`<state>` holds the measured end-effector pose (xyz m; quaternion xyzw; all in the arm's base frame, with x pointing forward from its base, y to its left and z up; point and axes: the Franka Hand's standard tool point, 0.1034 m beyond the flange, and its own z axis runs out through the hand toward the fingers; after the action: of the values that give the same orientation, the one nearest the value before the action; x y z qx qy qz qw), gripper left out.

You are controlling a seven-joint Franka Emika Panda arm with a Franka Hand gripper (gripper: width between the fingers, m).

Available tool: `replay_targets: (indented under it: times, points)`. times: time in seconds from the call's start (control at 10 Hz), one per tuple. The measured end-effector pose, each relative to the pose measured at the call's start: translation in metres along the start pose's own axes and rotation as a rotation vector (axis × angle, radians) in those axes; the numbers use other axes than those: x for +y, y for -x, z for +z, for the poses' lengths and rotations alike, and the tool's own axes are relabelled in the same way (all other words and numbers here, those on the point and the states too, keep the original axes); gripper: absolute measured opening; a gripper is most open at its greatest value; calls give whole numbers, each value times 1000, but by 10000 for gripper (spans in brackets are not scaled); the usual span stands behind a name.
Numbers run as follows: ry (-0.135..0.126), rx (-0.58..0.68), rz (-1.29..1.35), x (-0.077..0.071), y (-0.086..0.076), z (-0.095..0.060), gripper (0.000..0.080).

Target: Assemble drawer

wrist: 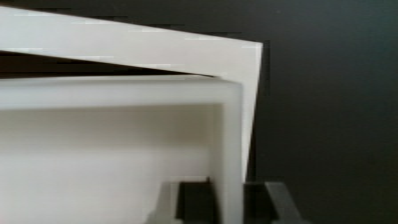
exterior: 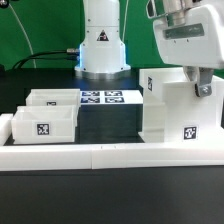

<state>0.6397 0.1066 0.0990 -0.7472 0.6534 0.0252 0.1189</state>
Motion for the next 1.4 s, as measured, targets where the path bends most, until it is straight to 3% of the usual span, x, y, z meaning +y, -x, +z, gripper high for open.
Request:
replay_targets:
  times: [0.2,0.5,0.6,0.7,0.8,0.9,1.0,1.1,1.4]
  points:
    - [27,-12,32,-2,0,1,47]
    - [30,-12,29,-2,0,1,47]
    - [27,-12,27,-3,1,1,125]
    - [24,-11,25,-4,1,1,313]
    - [23,-11,24,-4,1,0,313]
    - [22,-11,23,-4,2,0,502]
    - [22,-11,23,-5,2,0,502]
    - [21,-11,23,-5,2,-1,617]
    - [26,-13,-63,1,3,-5,649]
